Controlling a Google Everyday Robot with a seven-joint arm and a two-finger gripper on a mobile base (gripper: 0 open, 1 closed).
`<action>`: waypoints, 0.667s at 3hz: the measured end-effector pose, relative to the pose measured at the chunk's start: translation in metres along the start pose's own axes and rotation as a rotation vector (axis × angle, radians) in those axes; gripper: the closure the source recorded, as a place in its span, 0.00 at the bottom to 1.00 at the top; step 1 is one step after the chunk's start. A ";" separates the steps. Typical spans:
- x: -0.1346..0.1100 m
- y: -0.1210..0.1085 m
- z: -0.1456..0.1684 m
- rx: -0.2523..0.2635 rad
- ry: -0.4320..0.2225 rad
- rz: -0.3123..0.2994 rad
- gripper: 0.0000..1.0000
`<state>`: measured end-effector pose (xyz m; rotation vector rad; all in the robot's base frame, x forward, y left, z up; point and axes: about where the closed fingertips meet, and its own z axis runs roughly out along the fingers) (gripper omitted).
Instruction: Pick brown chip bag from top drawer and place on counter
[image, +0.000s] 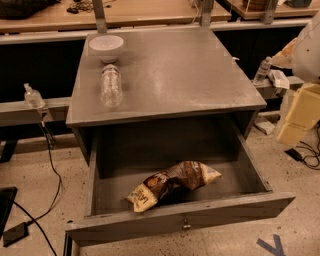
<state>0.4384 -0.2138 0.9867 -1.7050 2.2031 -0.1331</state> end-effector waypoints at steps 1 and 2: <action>0.000 0.000 0.000 0.000 0.000 0.000 0.00; -0.031 0.007 0.029 -0.057 -0.052 -0.111 0.00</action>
Offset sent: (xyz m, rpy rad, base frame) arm 0.0281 0.1070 -0.0751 0.0753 0.1001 0.4126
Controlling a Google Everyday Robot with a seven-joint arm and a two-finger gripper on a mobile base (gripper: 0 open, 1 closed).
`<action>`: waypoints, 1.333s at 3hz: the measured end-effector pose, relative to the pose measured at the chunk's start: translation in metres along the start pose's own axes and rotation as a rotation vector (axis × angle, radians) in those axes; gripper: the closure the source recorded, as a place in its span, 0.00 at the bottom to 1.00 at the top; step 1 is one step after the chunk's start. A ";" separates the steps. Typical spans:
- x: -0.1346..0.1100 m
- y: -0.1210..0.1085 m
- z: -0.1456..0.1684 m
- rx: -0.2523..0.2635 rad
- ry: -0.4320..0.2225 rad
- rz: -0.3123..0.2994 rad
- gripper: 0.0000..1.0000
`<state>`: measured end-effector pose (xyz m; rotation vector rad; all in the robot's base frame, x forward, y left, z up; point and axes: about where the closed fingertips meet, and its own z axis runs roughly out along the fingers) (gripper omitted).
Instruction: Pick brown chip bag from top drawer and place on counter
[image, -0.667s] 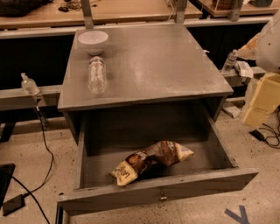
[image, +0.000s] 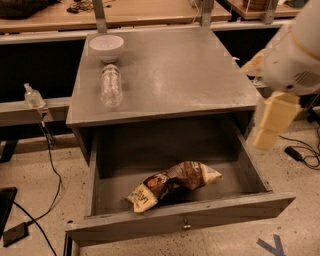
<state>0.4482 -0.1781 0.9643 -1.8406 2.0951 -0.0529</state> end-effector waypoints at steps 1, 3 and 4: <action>-0.067 0.029 0.081 -0.066 -0.099 -0.159 0.00; -0.063 0.026 0.100 -0.103 -0.104 -0.165 0.00; -0.051 0.031 0.152 -0.138 -0.115 -0.167 0.00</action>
Offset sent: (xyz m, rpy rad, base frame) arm 0.0011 0.0553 -0.0304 0.0457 0.0181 0.1438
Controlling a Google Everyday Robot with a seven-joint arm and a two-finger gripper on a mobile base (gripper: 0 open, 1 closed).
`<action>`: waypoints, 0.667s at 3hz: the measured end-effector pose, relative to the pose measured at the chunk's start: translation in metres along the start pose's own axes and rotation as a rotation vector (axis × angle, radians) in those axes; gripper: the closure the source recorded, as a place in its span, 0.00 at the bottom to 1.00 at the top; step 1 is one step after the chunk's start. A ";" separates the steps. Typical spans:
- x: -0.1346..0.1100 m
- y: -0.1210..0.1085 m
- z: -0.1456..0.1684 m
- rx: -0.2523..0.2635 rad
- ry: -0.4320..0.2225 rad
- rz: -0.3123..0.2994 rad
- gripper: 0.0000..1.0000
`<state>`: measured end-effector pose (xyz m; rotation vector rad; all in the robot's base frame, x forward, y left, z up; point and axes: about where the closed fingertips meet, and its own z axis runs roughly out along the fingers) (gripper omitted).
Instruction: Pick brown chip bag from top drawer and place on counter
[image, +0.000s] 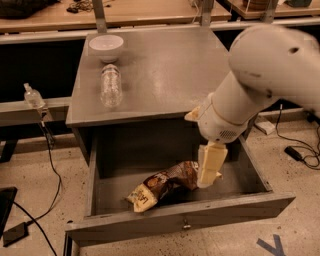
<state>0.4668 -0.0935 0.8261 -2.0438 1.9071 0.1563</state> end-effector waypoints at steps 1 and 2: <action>0.014 0.003 0.048 -0.019 0.012 0.008 0.09; 0.026 0.010 0.088 -0.048 0.037 0.018 0.14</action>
Offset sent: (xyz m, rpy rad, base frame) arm 0.0079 0.0049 -0.1436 -0.0657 0.0882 -0.0159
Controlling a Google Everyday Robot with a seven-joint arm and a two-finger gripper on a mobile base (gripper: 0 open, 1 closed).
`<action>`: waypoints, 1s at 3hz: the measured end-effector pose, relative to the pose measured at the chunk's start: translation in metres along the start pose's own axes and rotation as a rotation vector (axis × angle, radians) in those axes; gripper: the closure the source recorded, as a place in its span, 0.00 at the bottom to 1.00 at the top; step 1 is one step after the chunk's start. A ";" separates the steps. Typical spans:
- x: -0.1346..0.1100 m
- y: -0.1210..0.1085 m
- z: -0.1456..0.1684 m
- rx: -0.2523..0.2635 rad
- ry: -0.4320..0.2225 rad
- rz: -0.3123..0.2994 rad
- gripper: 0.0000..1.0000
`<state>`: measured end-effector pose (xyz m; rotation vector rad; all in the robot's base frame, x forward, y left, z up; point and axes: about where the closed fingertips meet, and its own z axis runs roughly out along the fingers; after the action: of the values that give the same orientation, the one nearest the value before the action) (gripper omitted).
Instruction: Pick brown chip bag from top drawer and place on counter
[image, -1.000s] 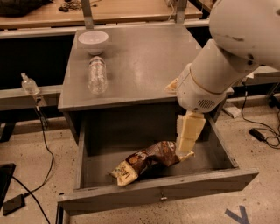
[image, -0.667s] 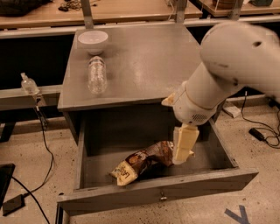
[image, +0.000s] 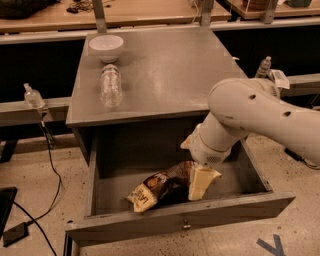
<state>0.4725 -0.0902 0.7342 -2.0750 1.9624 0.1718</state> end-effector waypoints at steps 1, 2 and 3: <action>-0.001 0.001 0.039 -0.037 0.023 -0.011 0.15; -0.003 0.000 0.054 -0.053 0.035 -0.021 0.17; -0.005 0.000 0.056 -0.059 0.038 -0.025 0.43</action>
Offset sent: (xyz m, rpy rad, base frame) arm 0.0090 0.0273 -0.0701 -0.0556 0.0631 0.0447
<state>0.4777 -0.0694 0.6818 -2.1538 1.9750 0.1887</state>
